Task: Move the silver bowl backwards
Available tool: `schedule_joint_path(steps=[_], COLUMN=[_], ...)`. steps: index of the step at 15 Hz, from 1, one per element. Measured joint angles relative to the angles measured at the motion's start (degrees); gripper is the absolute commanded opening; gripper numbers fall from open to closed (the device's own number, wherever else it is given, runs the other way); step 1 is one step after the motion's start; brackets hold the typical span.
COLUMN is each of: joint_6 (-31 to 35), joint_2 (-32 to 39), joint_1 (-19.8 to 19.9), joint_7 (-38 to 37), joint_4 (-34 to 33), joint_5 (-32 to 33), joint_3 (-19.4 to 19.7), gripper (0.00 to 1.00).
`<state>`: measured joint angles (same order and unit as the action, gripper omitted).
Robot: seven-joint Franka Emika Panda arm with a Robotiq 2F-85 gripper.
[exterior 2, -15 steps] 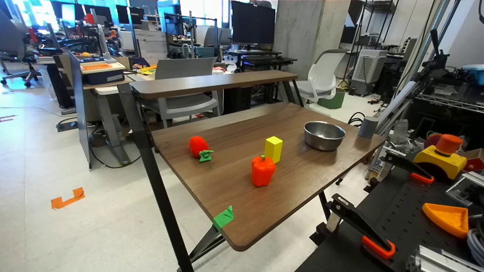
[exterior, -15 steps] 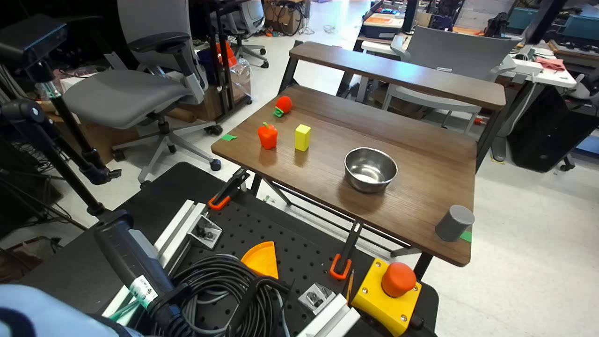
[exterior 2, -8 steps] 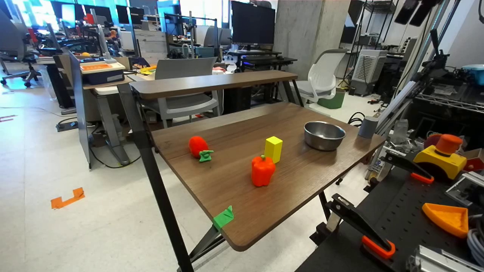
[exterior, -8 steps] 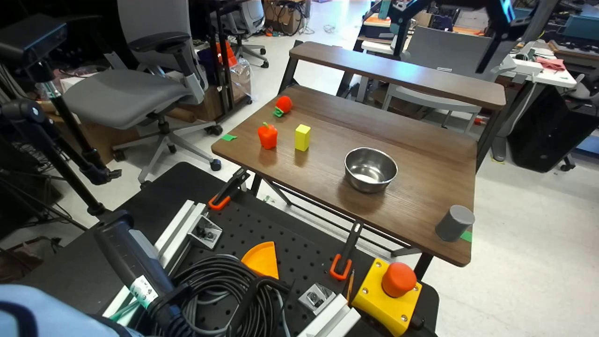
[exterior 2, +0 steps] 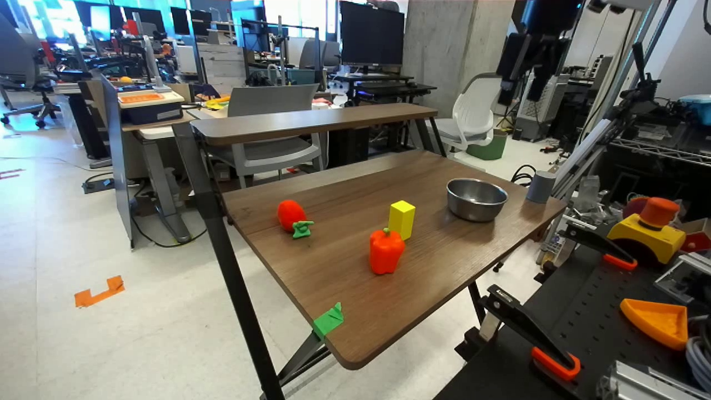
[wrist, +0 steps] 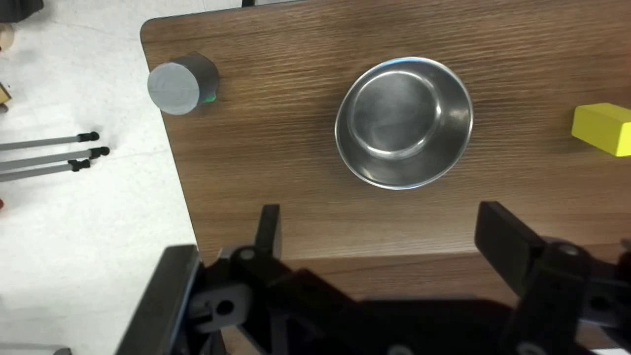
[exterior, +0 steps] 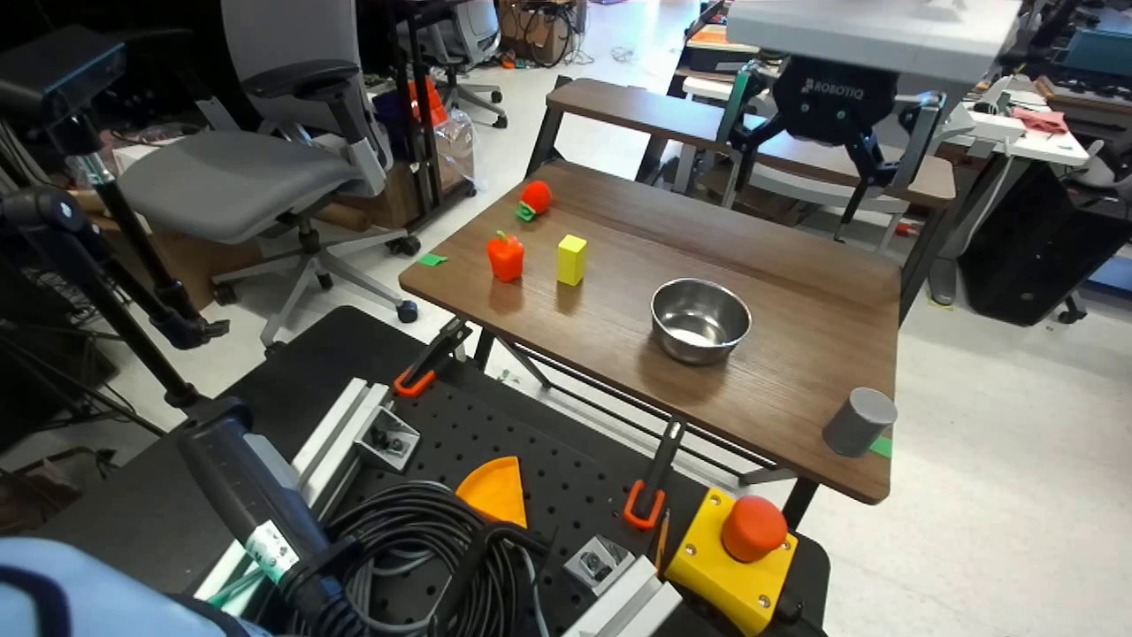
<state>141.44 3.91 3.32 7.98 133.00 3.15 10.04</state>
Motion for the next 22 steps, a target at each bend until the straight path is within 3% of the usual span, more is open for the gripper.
schedule_joint_path(steps=[8, 18, 19, 20, 22], joint_6=[-5.74, -12.47, -13.01, -13.7, -14.83], joint_2=[19.9, 31.9, 32.9, 33.77, 35.28], joint_1=[0.32, 0.24, 0.21, 0.2, 0.11], joint_7=[-3.41, -4.97, -5.16, -5.32, -5.58], joint_4=[-14.98, -24.74, -25.48, -26.19, -27.39], joint_5=[0.01, 0.51, 0.64, 0.82, 1.14], joint_3=[-1.62, -2.58, -2.68, -2.76, -2.79], gripper=[1.0, 1.0, 0.75, 0.74, 0.58])
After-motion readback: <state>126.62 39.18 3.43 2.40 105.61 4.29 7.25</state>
